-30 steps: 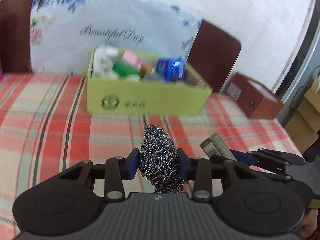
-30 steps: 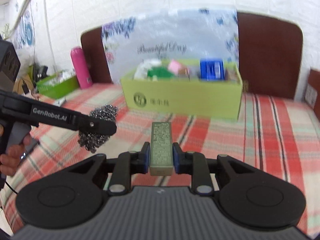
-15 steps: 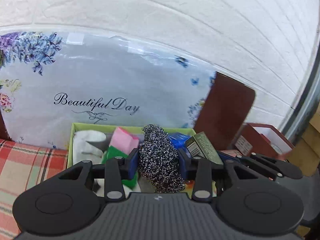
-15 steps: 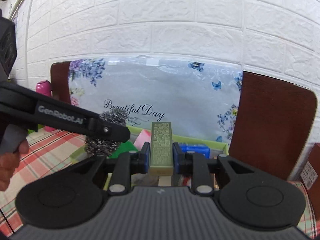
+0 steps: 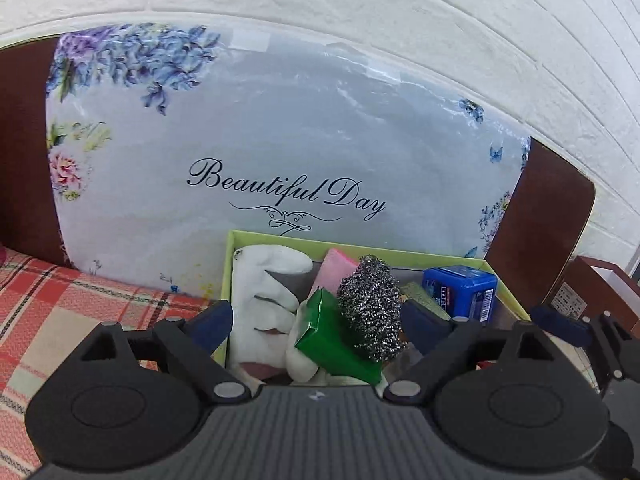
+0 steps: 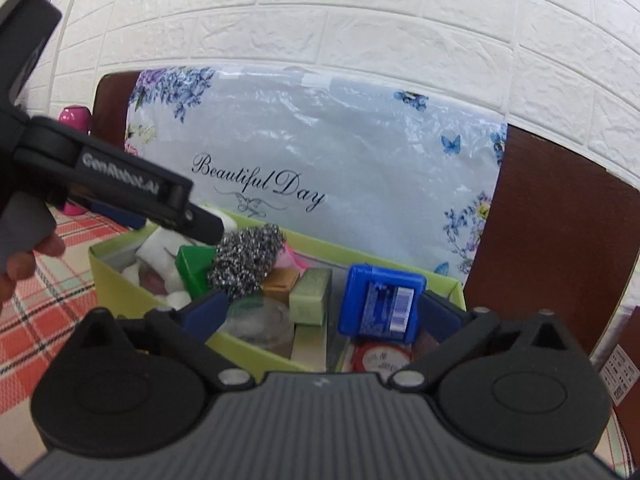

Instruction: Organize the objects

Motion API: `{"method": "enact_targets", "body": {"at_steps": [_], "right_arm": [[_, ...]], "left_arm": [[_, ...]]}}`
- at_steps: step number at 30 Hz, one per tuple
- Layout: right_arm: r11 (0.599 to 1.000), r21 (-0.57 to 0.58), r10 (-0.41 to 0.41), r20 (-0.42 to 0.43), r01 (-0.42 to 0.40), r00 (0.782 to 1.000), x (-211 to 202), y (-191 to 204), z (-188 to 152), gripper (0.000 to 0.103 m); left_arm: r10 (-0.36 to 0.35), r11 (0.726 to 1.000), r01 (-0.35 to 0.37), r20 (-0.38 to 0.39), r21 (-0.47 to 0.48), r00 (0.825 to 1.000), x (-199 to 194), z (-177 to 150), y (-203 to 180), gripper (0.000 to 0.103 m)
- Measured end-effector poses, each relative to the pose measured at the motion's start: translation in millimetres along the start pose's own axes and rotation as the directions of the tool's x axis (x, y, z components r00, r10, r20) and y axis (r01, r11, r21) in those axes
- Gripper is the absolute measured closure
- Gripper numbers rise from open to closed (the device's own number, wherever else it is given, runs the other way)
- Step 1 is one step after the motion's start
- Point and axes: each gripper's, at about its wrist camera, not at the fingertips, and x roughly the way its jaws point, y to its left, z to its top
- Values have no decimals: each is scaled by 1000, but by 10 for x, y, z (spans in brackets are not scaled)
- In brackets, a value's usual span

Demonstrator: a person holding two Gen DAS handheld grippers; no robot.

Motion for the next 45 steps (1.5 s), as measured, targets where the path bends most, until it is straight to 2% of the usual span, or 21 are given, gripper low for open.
{"method": "enact_targets", "body": {"at_steps": [6,9,10,15,18,26,32,45], "right_arm": [[998,59,-27,-6,27,1000,-371,-78,106,0],[995,88,-44,-7,44,999,-707,-114,180,0],[994,95,-54,-13,55,998,-820,-115,195,0],[988,140,-60,-72,70,996,-1336,-78,127,0],[981,181,-54,-105,72,993,-1550,-44,-14,0],[961,262,-37,-198,89,979,-1876,60,-424,0],[957,274,-37,-216,97,976,-2004,114,-518,0],[951,295,-25,-213,89,977,-2040,183,-495,0]], "left_arm": [[26,1000,-25,104,-6,994,-505,24,-119,9],[42,999,-44,168,11,985,-892,8,-238,3],[45,999,-50,178,21,983,-1019,-11,-291,0],[59,998,-64,175,24,983,-1475,-246,-460,0],[116,991,-127,187,49,975,-1641,-465,-572,0],[182,978,-186,54,94,982,-1768,-855,-722,0],[199,976,-197,-9,98,980,-1794,-1009,-728,0],[218,970,-213,-32,114,975,-1859,-1086,-722,0]]}}
